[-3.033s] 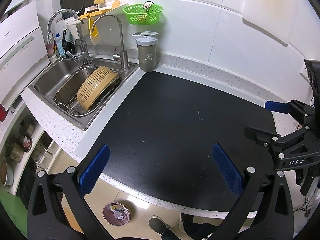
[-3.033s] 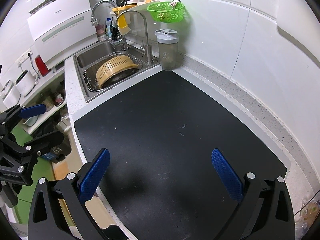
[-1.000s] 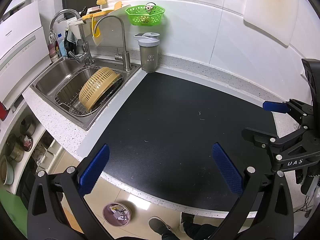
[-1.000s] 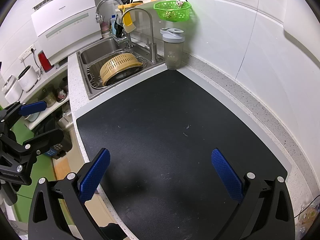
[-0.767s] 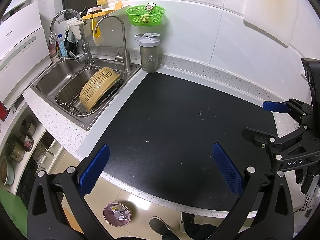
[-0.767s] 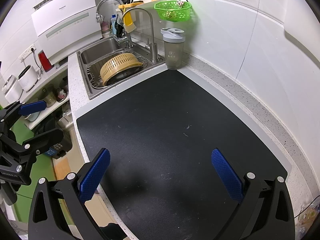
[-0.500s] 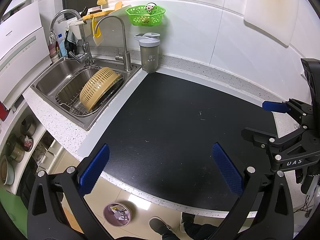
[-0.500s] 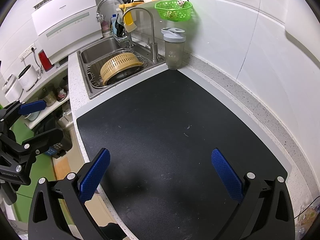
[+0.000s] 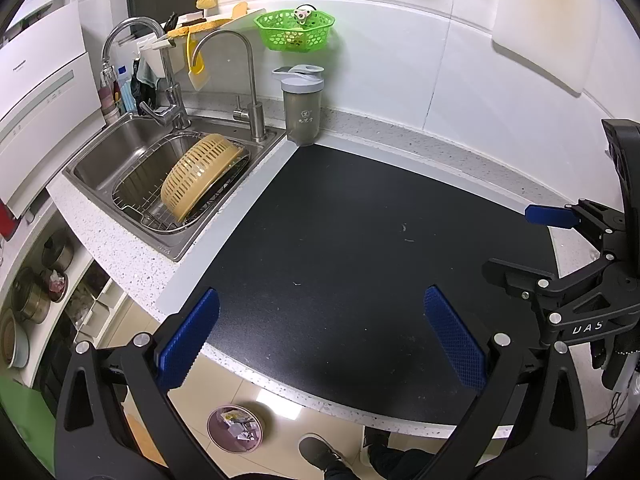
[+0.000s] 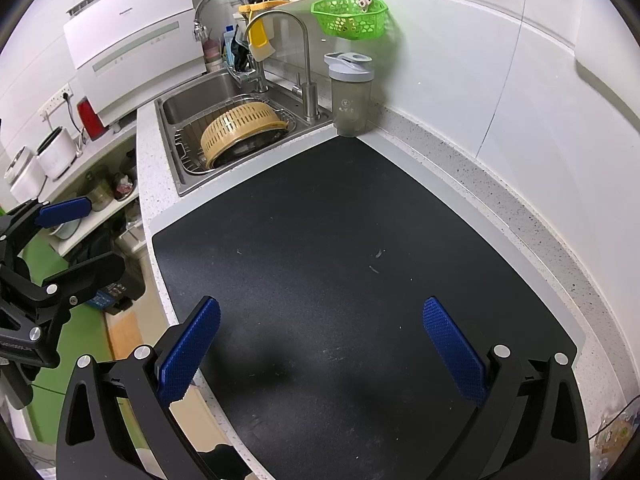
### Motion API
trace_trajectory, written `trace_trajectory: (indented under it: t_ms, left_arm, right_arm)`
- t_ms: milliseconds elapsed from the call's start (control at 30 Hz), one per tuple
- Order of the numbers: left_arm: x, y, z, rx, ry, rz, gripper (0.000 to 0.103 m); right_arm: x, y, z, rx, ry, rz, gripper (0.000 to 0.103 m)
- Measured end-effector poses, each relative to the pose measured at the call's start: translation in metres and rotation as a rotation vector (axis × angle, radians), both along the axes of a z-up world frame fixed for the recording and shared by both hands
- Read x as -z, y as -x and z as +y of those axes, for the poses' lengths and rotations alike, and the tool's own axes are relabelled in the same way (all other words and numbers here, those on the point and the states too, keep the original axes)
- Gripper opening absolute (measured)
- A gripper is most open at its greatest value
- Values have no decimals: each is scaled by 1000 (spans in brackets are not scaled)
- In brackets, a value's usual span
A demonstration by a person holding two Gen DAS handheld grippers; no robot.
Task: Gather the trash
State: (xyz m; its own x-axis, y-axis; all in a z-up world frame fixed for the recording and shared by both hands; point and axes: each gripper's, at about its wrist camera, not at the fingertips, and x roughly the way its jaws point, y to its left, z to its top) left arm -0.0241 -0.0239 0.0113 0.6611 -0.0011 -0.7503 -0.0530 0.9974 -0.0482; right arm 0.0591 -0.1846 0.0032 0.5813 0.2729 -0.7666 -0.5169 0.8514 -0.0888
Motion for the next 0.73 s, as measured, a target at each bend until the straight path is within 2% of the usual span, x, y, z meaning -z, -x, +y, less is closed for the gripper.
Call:
trace_trajectory:
  t_ms: [733]
  left_arm:
    - [6,-14,5,-48,-2,27,100]
  right_arm:
    - [3,-4,-6,-1,-2,5,97]
